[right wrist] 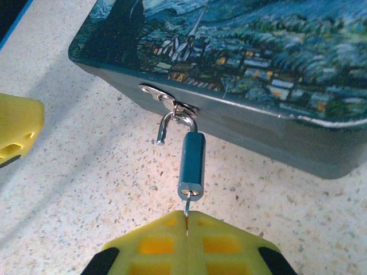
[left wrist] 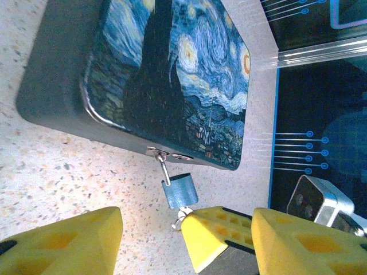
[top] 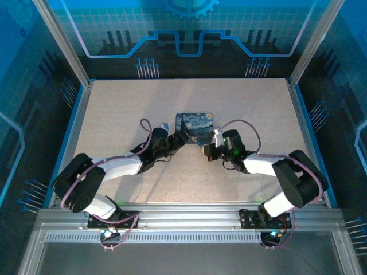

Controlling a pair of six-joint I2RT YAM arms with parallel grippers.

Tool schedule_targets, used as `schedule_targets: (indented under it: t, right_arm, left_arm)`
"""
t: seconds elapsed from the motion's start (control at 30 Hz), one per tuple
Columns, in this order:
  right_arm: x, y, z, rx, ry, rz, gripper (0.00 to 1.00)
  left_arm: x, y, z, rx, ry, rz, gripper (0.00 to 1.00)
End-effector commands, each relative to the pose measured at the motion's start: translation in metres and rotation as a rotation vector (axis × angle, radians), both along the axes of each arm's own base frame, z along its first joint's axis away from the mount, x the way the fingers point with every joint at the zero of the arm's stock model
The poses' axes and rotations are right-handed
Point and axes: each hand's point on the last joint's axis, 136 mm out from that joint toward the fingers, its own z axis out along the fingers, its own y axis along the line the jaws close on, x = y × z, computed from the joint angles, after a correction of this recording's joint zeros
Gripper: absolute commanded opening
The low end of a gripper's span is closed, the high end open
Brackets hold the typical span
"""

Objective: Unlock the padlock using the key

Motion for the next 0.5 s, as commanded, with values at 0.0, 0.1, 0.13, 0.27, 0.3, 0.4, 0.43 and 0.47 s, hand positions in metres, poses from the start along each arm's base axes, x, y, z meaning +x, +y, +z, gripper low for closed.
schedule_targets:
  t: [0.0,0.1,0.13,0.27,0.3,0.4,0.43,0.47]
  right_arm:
    - [-0.008,0.004,-0.006,0.083,0.117,0.015,0.0]
    - [-0.004,0.001,-0.016,0.108,0.171,0.002,0.0]
    - [-0.002,-0.001,-0.017,0.117,0.182,-0.006,0.0]
    - [0.001,-0.006,-0.023,0.139,0.211,-0.023,0.0]
    - [0.001,-0.006,-0.023,0.142,0.211,-0.02,0.0]
    - [0.002,-0.007,-0.022,0.143,0.207,-0.025,0.16]
    - [0.002,-0.009,-0.021,0.142,0.202,-0.027,0.2]
    - [0.002,-0.009,-0.02,0.144,0.199,-0.028,0.22]
  left_arm:
    - [-0.005,0.021,-0.003,0.113,-0.007,0.02,0.64]
    - [-0.006,0.03,0.0,0.133,-0.009,0.034,0.66]
    - [-0.006,0.032,0.002,0.137,-0.012,0.037,0.66]
    - [-0.005,0.042,0.006,0.162,-0.016,0.042,0.7]
    - [-0.004,0.045,0.007,0.175,-0.018,0.041,0.72]
    - [0.002,0.056,0.011,0.237,-0.013,0.026,0.78]
    - [0.004,0.06,0.012,0.257,-0.004,0.019,0.78]
    - [0.006,0.061,0.013,0.275,-0.007,0.006,0.8]
